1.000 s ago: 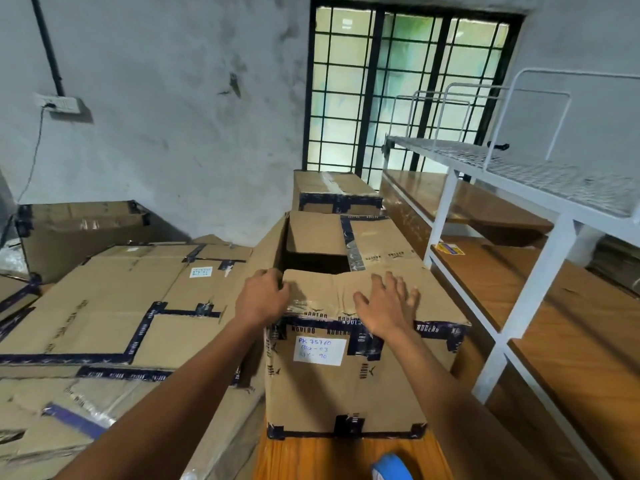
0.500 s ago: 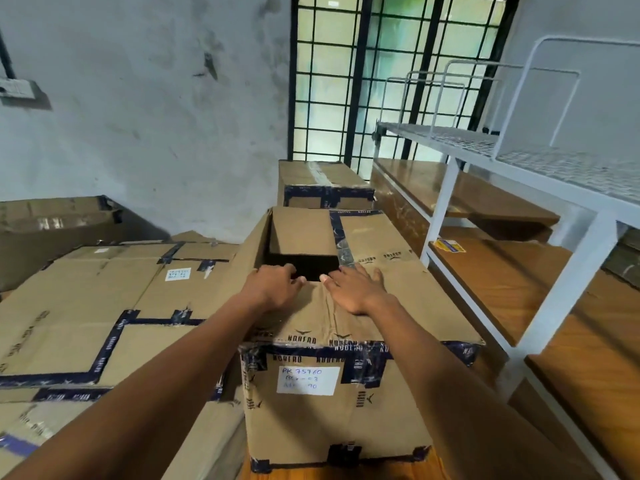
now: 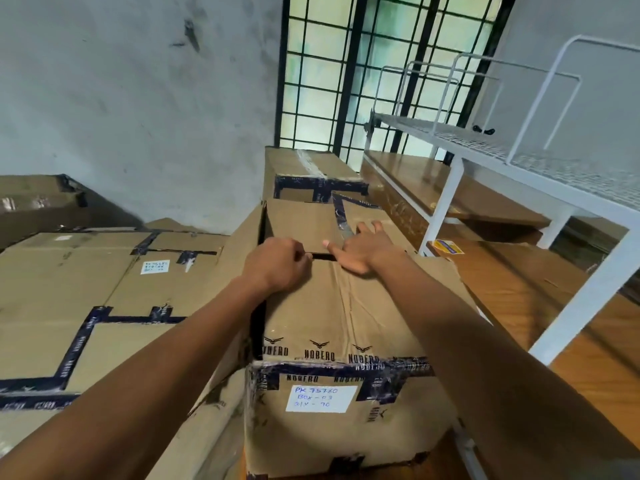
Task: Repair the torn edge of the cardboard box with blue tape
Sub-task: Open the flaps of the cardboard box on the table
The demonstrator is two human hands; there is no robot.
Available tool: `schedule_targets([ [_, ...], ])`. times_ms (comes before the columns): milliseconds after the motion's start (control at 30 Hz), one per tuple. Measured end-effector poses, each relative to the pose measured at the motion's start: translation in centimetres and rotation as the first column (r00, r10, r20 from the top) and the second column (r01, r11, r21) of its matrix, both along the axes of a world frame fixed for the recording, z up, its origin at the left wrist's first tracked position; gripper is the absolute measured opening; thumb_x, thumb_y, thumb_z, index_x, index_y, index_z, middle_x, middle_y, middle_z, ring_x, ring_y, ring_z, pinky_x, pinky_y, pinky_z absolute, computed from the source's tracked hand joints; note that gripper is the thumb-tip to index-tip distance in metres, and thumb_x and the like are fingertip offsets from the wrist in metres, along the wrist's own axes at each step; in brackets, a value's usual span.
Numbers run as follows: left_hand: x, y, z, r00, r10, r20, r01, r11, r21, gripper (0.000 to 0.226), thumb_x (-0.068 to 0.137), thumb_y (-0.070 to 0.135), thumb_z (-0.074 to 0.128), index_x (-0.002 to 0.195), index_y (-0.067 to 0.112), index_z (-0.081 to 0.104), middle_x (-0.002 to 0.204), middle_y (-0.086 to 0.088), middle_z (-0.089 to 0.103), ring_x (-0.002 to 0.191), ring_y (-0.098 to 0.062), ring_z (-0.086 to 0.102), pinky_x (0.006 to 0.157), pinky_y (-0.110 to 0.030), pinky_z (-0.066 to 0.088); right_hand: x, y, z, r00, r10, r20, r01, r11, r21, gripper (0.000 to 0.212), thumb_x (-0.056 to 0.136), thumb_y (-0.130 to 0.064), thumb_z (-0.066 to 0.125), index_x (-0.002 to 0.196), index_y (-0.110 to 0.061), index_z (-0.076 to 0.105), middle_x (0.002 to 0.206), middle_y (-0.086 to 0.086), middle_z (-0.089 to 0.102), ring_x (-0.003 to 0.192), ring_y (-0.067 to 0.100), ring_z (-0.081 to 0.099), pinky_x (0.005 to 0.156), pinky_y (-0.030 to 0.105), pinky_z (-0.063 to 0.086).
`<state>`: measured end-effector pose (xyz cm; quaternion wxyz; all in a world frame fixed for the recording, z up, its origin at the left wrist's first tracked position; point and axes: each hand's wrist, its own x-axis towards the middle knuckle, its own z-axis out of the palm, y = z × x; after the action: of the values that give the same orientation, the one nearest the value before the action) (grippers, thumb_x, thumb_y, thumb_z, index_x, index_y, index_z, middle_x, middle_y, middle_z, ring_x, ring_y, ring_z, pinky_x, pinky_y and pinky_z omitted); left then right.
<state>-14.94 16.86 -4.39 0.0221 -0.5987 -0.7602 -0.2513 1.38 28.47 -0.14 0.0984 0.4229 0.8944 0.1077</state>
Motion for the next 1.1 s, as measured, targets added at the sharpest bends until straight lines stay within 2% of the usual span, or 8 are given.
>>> schedule_targets([
  [200,1.7,-3.9,4.1,0.998,-0.05,0.047,0.038,0.972,0.233,0.026,0.103,0.044,0.067,0.111,0.024,0.082,0.104,-0.002,0.082,0.091,-0.021,0.072,0.087,-0.04,0.061,1.4,-1.4,4.1,0.988,-0.105,-0.111,0.098,0.993,-0.061,0.1,0.094,-0.084,0.001,0.162,-0.02,0.037,0.175,0.013,0.011,0.162,0.038,-0.004,0.125,0.062,-0.006],
  [300,2.9,-6.5,6.3,0.995,-0.062,0.074,0.037,0.952,0.303,0.024,0.101,0.042,0.072,0.113,0.024,0.083,0.11,-0.001,0.082,0.097,-0.017,0.074,0.089,-0.033,0.059,3.3,-2.0,6.5,0.899,-0.321,-0.297,0.237,0.928,-0.286,0.123,0.071,-0.105,0.015,0.164,-0.026,0.025,0.176,0.011,0.006,0.159,0.045,0.009,0.125,0.068,0.011],
  [433,5.0,-10.1,8.4,0.986,-0.114,0.121,0.062,0.927,0.37,0.032,0.095,0.041,0.079,0.118,0.019,0.082,0.113,0.0,0.079,0.098,-0.01,0.07,0.085,-0.024,0.051,5.7,-3.0,9.0,0.871,-0.263,-0.416,-0.009,0.836,-0.548,0.13,0.059,-0.111,0.036,0.163,-0.033,0.029,0.175,0.003,0.016,0.16,0.034,0.018,0.126,0.064,0.017],
  [567,7.0,-13.1,8.4,0.964,-0.126,0.234,0.021,0.914,0.406,0.072,0.085,0.039,0.088,0.148,0.024,0.058,0.125,-0.002,0.065,0.113,-0.019,0.062,0.099,-0.034,0.053,8.3,-7.3,11.0,0.897,0.1,-0.431,-0.259,0.908,-0.329,0.09,0.074,-0.09,0.059,0.117,-0.013,0.075,0.128,0.009,0.072,0.118,0.028,0.066,0.109,0.047,0.046],
  [667,7.5,-15.0,6.4,0.813,-0.118,0.571,-0.089,0.943,0.321,0.111,0.08,0.043,0.091,0.163,0.033,0.018,0.13,-0.008,0.063,0.114,-0.023,0.063,0.102,-0.042,0.053,10.2,-9.3,12.0,0.885,0.298,-0.357,-0.362,0.924,-0.126,0.056,0.095,-0.065,0.062,0.085,-0.011,0.069,0.089,0.009,0.071,0.08,0.02,0.063,0.092,0.041,0.052],
  [733,6.8,-16.2,4.5,0.692,-0.106,0.714,-0.082,0.971,0.223,0.116,0.077,0.052,0.09,0.163,0.037,0.013,0.129,-0.011,0.069,0.115,-0.029,0.069,0.104,-0.051,0.056,11.4,-9.9,11.8,0.861,0.306,-0.407,-0.38,0.918,-0.113,0.048,0.098,-0.059,0.062,0.077,-0.016,0.063,0.078,0.002,0.063,0.07,0.016,0.056,0.086,0.042,0.052],
  [900,5.8,-18.0,2.8,0.689,-0.087,0.72,-0.014,0.991,0.133,0.073,0.081,0.042,0.088,0.14,0.014,0.055,0.11,-0.007,0.081,0.104,-0.026,0.079,0.099,-0.055,0.062,13.7,-10.6,10.9,0.819,0.262,-0.511,-0.324,0.945,-0.036,0.039,0.103,-0.051,0.06,0.097,-0.014,0.072,0.098,0.006,0.072,0.093,0.023,0.065,0.096,0.049,0.053],
  [1100,6.7,-17.2,4.9,0.738,-0.067,0.672,-0.042,0.989,0.144,0.063,0.083,0.035,0.09,0.134,0.014,0.059,0.113,-0.01,0.081,0.1,-0.027,0.08,0.088,-0.051,0.066,15.1,-10.4,9.0,0.841,0.238,-0.487,-0.194,0.971,0.14,0.037,0.106,-0.05,0.053,0.133,-0.025,0.063,0.139,0.011,0.065,0.132,0.035,0.057,0.111,0.052,0.043],
])
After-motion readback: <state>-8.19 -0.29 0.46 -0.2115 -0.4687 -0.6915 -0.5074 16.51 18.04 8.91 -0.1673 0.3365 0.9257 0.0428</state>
